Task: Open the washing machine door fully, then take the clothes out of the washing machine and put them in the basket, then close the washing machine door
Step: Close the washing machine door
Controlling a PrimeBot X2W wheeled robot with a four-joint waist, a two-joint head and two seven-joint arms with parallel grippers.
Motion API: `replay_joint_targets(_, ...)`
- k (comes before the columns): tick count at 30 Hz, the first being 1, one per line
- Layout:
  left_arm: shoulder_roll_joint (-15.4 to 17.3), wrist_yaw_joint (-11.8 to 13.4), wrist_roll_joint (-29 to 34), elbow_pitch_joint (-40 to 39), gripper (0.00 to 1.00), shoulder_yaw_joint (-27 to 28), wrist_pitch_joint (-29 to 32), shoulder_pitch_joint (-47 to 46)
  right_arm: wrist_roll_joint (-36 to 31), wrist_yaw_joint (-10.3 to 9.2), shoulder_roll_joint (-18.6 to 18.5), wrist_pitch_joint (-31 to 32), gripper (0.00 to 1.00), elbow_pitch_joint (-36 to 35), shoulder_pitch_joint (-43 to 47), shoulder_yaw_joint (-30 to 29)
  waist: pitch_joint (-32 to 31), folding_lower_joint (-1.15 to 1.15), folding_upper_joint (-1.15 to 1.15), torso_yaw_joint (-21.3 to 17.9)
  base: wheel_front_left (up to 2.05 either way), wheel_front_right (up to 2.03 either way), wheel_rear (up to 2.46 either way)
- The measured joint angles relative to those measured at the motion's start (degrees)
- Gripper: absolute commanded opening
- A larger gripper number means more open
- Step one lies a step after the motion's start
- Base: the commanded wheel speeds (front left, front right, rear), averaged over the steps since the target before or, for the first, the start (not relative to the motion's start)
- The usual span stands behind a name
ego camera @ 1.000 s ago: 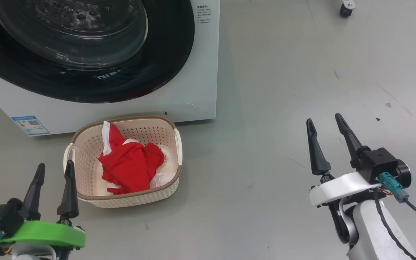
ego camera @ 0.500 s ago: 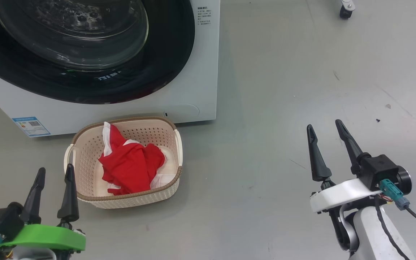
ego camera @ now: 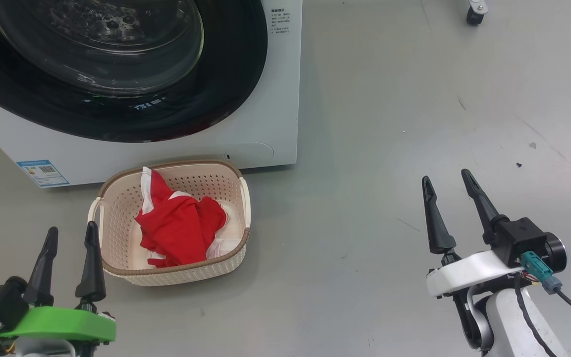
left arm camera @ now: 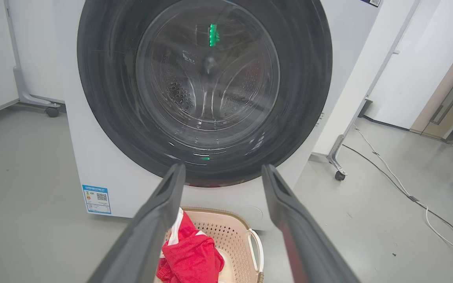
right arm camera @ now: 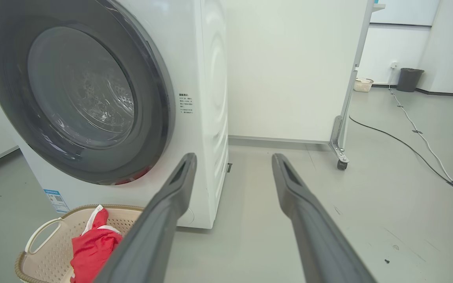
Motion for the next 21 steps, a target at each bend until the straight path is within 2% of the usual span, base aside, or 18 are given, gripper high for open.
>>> replay_joint_targets(21,0.7,0.0,-1.1,1.4,1.00,-2.1,0.0,1.1,-0.1,0.07,0.1,0.0,1.00,-0.5,0.2,-0.2,0.0,0.00,0.00,-0.1,0.00,0.00,0.00)
